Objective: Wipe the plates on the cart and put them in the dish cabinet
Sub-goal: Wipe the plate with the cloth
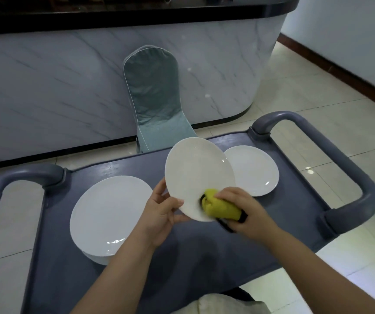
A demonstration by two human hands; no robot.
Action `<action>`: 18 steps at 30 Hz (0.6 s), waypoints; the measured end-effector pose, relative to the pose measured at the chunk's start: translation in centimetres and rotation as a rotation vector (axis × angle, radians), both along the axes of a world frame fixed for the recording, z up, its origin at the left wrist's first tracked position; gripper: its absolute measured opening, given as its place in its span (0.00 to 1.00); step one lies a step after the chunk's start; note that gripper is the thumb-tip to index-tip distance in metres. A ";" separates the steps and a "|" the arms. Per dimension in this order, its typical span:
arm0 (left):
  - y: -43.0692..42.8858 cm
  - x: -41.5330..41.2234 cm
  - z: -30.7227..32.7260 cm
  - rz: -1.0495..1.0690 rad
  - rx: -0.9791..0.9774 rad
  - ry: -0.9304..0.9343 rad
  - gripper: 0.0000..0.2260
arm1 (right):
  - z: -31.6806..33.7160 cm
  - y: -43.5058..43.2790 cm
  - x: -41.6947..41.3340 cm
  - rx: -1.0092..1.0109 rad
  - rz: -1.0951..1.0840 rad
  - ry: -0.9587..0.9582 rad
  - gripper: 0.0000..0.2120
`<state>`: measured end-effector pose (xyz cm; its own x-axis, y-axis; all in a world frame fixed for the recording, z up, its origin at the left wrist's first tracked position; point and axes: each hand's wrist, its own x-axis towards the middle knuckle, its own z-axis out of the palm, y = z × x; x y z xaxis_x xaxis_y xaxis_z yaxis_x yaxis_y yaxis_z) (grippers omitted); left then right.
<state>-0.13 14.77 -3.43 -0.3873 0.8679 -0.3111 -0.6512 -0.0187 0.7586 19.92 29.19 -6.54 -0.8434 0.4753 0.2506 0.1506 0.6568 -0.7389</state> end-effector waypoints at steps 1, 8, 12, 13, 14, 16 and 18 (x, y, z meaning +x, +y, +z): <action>-0.1 0.0 -0.1 -0.006 -0.006 0.008 0.31 | 0.0 1.7 0.5 0.029 -0.080 -0.021 0.35; 0.0 1.2 0.5 -0.065 0.022 0.007 0.30 | 4.7 0.3 -8.7 0.002 -0.205 0.203 0.29; -1.7 -1.1 0.3 0.010 0.022 0.029 0.30 | 1.1 -2.2 -3.9 0.043 0.066 0.050 0.32; -2.1 -1.4 0.1 0.019 -0.003 0.046 0.31 | -0.2 -1.6 -1.8 0.060 0.094 -0.008 0.33; -2.4 -1.5 -0.1 0.015 -0.021 0.071 0.33 | -1.1 -0.8 -0.3 0.085 0.098 -0.048 0.33; -2.6 -1.1 -0.2 -0.010 -0.035 0.114 0.33 | -1.7 1.0 -0.1 0.103 -0.027 -0.040 0.33; -2.4 -0.3 0.1 -0.038 -0.038 0.135 0.31 | -0.5 2.4 -3.4 0.066 -0.234 0.091 0.33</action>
<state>-0.43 12.34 -3.36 -0.3954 0.8713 -0.2907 -0.5427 0.0337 0.8392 16.54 31.61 -7.03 -0.6848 0.6350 0.3575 0.2388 0.6590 -0.7132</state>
